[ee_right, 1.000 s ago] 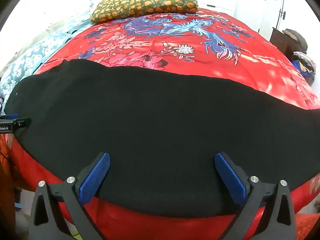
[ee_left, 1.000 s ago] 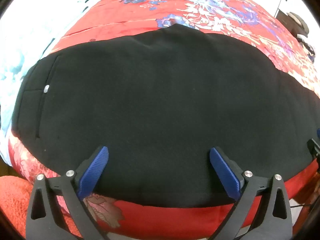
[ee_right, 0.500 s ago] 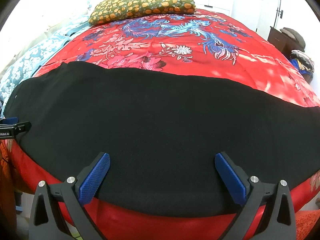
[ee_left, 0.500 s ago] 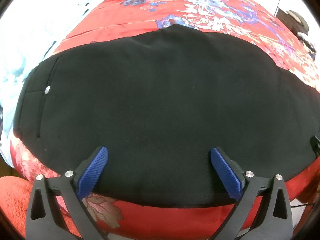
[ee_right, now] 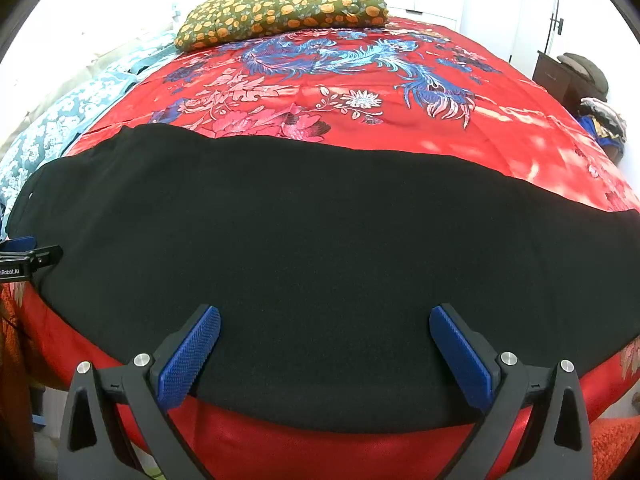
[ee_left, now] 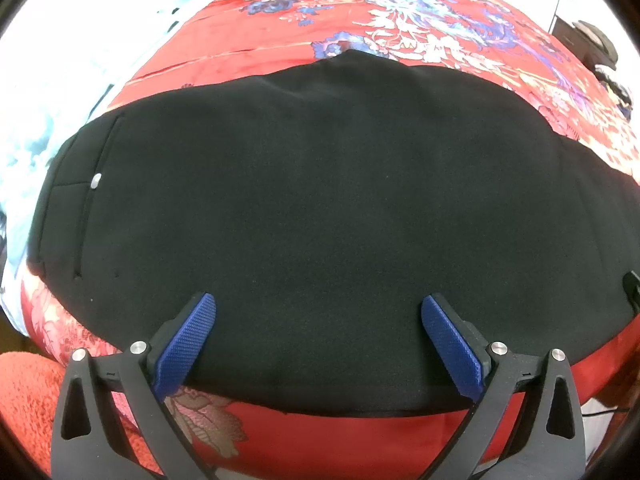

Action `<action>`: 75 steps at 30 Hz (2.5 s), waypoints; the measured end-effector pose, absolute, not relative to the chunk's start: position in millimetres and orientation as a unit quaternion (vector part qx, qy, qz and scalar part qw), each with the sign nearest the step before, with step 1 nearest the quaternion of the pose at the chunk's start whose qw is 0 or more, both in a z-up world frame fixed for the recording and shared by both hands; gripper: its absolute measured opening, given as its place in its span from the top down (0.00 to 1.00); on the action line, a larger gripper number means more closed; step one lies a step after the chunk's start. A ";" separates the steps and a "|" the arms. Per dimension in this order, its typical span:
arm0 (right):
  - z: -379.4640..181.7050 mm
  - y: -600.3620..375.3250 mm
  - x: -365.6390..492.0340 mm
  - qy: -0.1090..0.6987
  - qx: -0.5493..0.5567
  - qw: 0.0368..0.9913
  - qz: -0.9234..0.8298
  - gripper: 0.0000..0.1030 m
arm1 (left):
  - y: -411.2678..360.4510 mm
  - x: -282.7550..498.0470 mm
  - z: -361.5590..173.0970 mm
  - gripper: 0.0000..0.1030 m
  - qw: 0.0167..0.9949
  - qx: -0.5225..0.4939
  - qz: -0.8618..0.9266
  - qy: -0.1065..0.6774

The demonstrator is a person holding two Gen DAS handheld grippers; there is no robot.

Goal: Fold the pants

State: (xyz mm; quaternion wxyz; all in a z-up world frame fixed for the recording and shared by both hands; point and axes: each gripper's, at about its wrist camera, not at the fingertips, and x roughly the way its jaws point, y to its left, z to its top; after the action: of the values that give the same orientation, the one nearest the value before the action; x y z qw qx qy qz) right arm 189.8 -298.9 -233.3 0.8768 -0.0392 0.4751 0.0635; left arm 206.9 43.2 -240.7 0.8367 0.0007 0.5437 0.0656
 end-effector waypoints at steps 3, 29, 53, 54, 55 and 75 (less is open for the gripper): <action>-233.2 -299.0 189.7 0.474 -0.039 0.878 0.064 0.00 | 43.0 206.8 -240.5 0.00 0.838 0.000 0.066 0.542; -234.0 -298.1 184.6 0.464 -0.046 0.882 0.068 0.00 | 42.5 205.9 -241.2 0.00 0.848 -0.011 0.081 0.523; -101.8 -659.3 230.8 0.491 0.189 0.849 -0.048 0.14 | 55.9 203.6 -197.7 0.01 0.886 -0.080 0.056 0.454; -116.6 -669.0 232.0 0.518 0.206 0.830 -0.028 0.21 | 55.6 203.6 -198.5 0.01 0.885 -0.077 0.060 0.455; -125.7 -672.7 231.1 0.532 0.212 0.820 -0.018 0.23 | 54.3 202.7 -200.0 0.01 0.884 -0.075 0.063 0.456; -181.9 -653.0 236.5 0.561 0.258 0.780 0.098 0.82 | 53.6 202.8 -212.5 0.01 0.870 -0.055 0.084 0.482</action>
State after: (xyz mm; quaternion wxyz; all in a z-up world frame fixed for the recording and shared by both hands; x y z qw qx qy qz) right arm 236.5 -653.0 -181.9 0.7802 0.2583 0.5612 0.0982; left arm 202.8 53.6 -212.5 0.8705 -0.0548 0.4818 0.0842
